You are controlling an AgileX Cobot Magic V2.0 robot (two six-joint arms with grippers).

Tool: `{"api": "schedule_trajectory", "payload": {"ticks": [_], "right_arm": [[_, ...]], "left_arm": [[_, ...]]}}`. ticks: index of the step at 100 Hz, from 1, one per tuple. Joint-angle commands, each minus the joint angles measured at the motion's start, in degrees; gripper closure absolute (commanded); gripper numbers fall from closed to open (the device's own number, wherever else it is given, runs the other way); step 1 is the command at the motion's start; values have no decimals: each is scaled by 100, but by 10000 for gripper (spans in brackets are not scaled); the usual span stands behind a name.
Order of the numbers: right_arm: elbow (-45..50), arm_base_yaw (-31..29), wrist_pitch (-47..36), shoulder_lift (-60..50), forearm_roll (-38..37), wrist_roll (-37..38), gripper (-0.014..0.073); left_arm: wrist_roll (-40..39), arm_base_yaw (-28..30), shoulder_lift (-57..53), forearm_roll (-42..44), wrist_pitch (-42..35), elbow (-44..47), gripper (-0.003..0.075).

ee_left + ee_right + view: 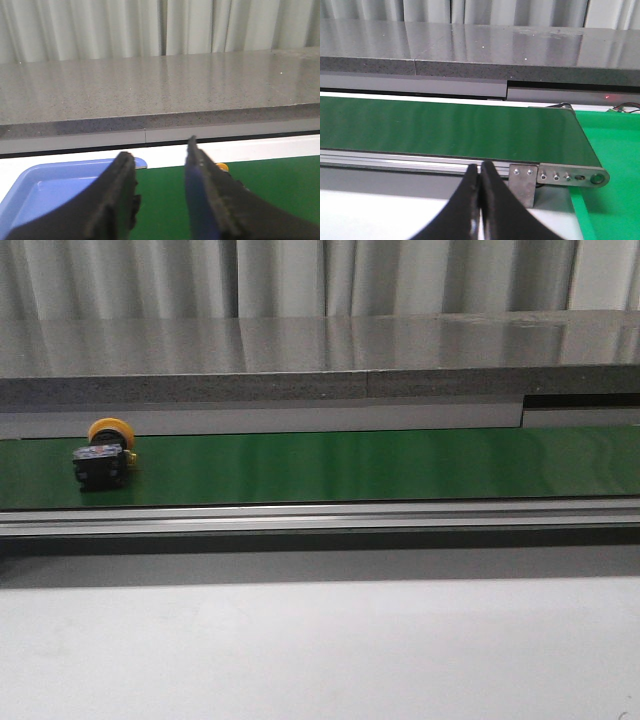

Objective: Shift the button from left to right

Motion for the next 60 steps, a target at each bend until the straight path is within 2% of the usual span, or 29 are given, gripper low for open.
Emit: {"api": "schedule_trajectory", "payload": {"ticks": [1,5,60], "right_arm": [[-89,-2,-477,-117,-22,6,662],[-89,-2,-477,-117,-22,6,662],[-89,-2,-460,-117,-22,6,662]], "left_arm": [[-22,-54,33,0,-514,-165,687],[-22,-54,33,0,-514,-165,741],[-22,-54,33,0,-514,-165,740]]}}
